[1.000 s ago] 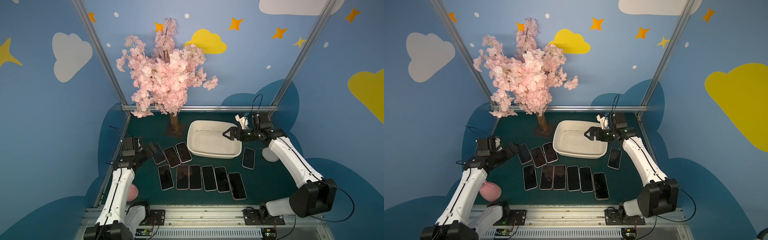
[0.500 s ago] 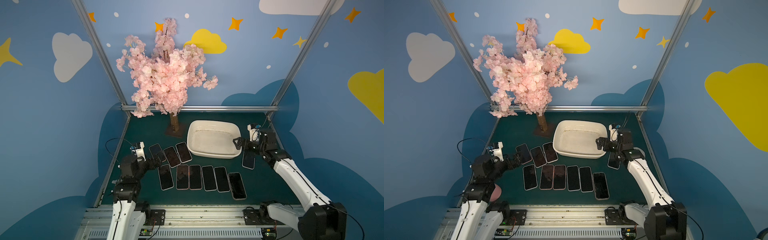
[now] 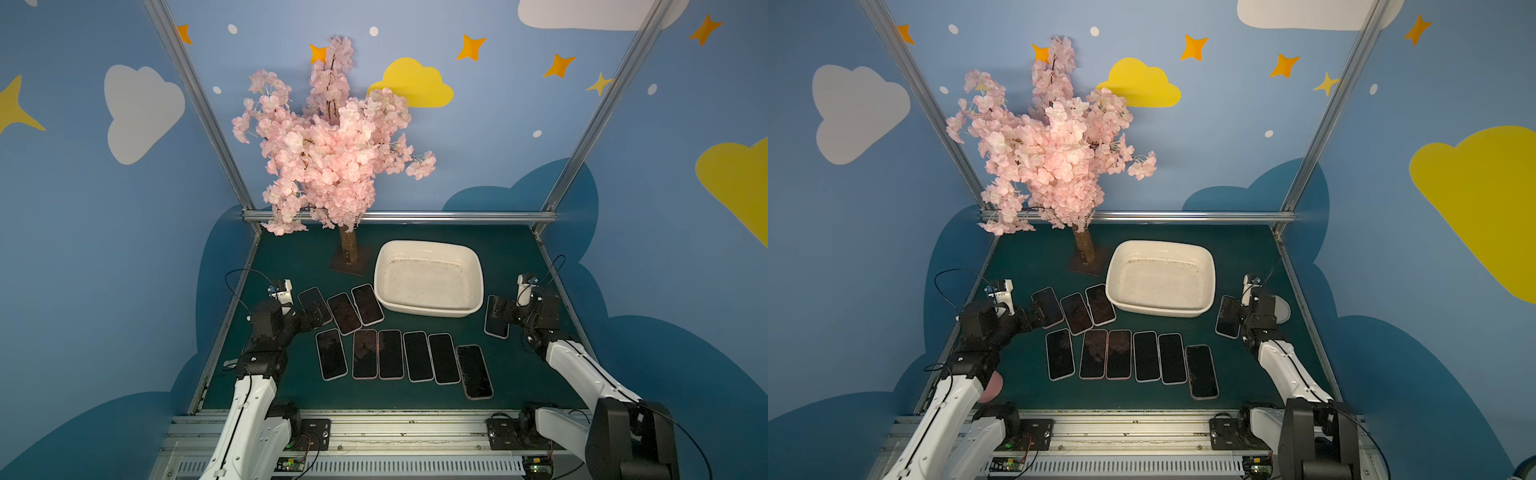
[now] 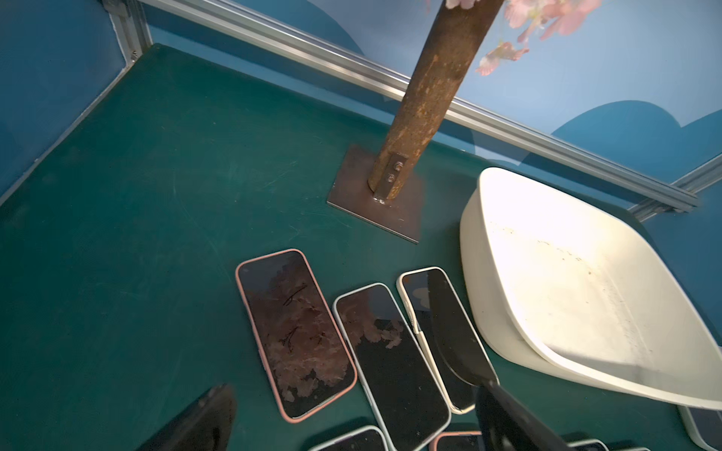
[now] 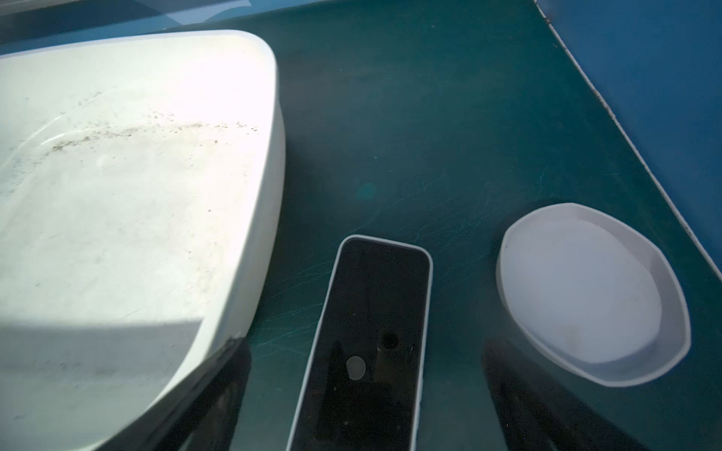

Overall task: Take the phone out of the storage box
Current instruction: Reset both arms

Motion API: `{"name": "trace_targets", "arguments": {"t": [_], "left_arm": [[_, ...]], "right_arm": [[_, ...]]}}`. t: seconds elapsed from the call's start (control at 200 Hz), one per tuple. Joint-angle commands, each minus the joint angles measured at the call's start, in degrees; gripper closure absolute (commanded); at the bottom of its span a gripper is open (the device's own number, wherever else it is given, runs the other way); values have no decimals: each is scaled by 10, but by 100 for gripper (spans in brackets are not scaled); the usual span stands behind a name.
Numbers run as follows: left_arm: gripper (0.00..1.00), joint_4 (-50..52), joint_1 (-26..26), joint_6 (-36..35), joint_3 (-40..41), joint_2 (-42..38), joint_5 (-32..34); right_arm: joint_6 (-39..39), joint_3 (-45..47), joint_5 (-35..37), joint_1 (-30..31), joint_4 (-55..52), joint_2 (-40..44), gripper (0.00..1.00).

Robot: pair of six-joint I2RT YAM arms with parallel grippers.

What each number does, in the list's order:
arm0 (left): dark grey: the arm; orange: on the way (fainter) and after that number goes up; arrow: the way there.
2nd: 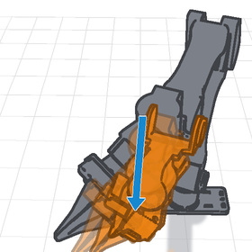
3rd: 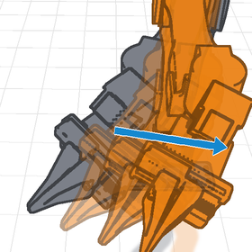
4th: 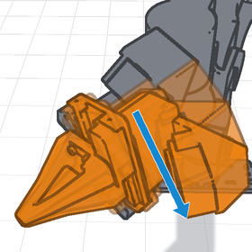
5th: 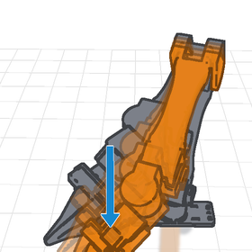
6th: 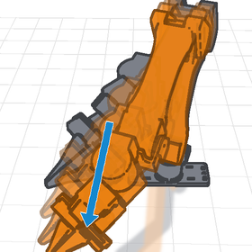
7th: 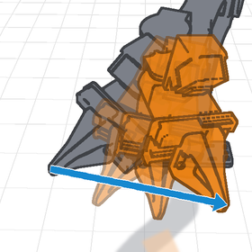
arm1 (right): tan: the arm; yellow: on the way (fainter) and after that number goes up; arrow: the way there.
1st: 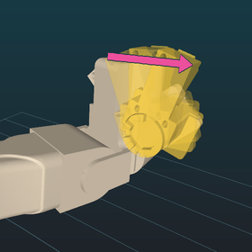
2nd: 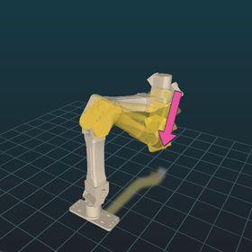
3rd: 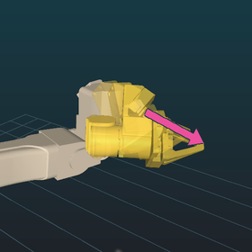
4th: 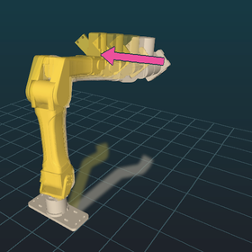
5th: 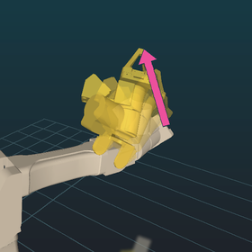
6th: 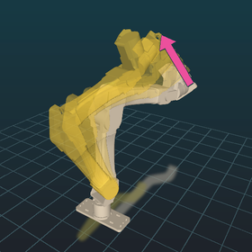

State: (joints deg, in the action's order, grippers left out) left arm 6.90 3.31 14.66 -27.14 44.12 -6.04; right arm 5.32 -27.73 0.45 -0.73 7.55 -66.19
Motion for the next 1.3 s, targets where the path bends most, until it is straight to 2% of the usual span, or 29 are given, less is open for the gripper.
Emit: {"name": "trace_targets", "arguments": {"t": [0.0, 0.235, 0.536, 0.671, 0.731, 0.961, 1.086, 1.196, 1.292], "left_arm": [[0, -80, 1, -23, 8, 31, 32], [0, -196, 5, -58, 10, 144, 56], [0, -332, 5, -98, -1, 314, 43], [0, -396, 6, -113, 5, 367, 22], [0, -388, 6, -129, -7, 376, 3], [0, -507, 5, -145, 43, 407, -15], [0, -572, 4, -137, 51, 453, -8], [0, -523, 4, -143, 38, 439, -7], [0, -526, 4, -141, 37, 442, -6]], "right_arm": [[6, 9, 5, -14, 130, -45, 1], [0, 5, -20, -32, 207, -123, 1], [-22, 47, -50, -29, 272, -108, 1], [-41, 92, -67, -21, 369, -119, 1], [-42, 102, -67, -20, 390, -127, 1], [-56, 57, -90, -17, 343, -164, 1], [-62, 23, -63, -2, 286, -175, 1], [-68, 12, -37, 13, 272, -180, 2], [-71, 9, -24, 19, 266, -182, 1]]}}
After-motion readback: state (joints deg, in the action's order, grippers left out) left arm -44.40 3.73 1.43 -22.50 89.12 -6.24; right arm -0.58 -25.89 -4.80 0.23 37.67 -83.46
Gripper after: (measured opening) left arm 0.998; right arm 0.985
